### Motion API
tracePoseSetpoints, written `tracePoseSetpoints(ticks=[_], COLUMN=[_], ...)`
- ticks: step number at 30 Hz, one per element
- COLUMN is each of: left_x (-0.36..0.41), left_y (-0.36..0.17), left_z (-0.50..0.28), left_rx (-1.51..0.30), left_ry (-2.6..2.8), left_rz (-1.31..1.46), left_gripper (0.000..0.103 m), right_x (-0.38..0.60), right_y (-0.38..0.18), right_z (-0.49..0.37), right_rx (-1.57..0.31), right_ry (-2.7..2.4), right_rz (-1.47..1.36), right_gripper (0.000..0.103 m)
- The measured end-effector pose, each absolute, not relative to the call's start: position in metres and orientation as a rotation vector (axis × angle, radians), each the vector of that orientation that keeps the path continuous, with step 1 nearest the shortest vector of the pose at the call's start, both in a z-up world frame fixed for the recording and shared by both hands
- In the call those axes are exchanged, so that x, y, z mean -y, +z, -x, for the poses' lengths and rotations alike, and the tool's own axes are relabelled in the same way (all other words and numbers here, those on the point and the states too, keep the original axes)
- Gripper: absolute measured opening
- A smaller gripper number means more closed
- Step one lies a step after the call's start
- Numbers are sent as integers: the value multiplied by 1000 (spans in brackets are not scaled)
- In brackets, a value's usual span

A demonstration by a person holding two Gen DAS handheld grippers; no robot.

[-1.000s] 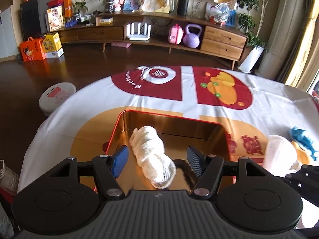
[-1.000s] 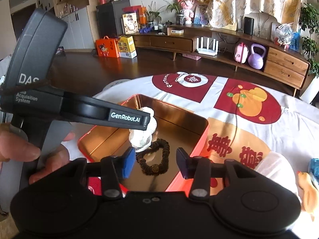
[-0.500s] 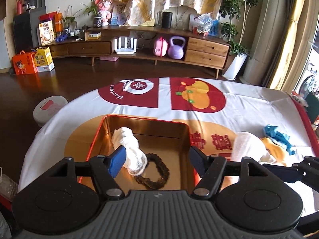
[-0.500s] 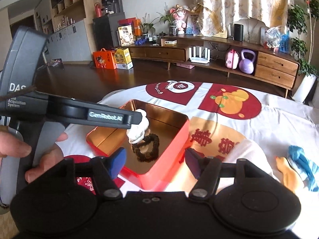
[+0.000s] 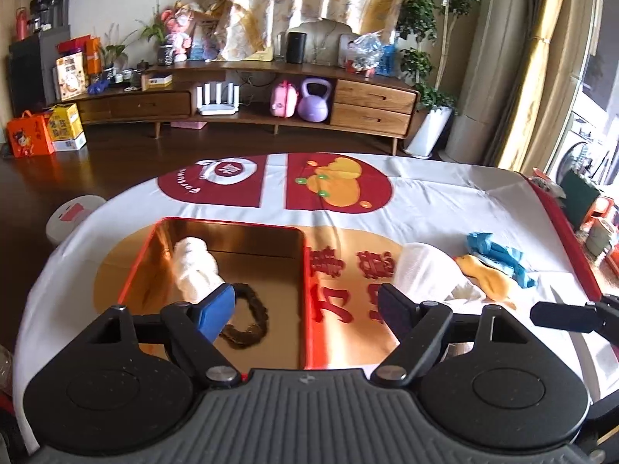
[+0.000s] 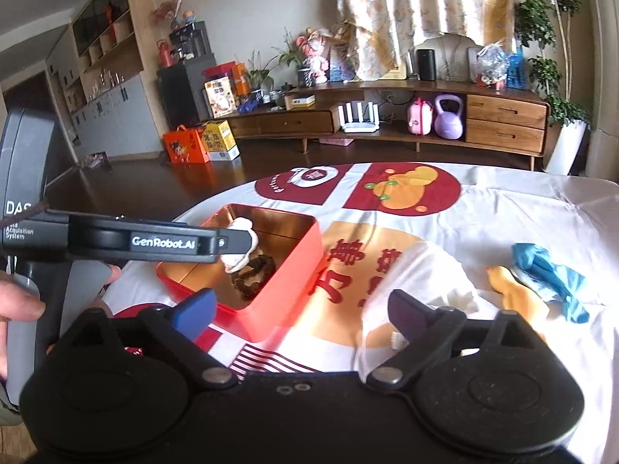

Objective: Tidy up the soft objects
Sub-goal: 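Move the left tool to the white mesh bag while the right tool reaches the yellow rubber duck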

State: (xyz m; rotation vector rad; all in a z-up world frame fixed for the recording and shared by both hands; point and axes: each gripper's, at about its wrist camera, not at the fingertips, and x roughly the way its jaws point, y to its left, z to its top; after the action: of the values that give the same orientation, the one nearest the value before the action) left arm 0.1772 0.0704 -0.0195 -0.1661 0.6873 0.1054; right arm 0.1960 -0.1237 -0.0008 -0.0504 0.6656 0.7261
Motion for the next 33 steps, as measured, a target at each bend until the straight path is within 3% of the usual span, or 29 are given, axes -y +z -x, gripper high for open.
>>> tracePoseSetpoints(ticks=[13, 15, 16, 33], left_x=[-17, -12, -9, 11], left_y=[-38, -42, -43, -88], left_z=[-185, -190, -193, -270], left_rx=[-716, -722, -720, -843], left_ry=[-32, -37, -35, -54], left_rz=[133, 123, 118, 154], left_gripper=[89, 94, 103, 103], right_x=[201, 209, 213, 244], right_y=[-11, -15, -17, -70], right_z=[-207, -213, -216, -309], right_rx=[-646, -648, -648, -728], right_ry=[612, 597, 589, 446], right_rz=[68, 72, 75, 84], right_gripper=[102, 102, 102, 100])
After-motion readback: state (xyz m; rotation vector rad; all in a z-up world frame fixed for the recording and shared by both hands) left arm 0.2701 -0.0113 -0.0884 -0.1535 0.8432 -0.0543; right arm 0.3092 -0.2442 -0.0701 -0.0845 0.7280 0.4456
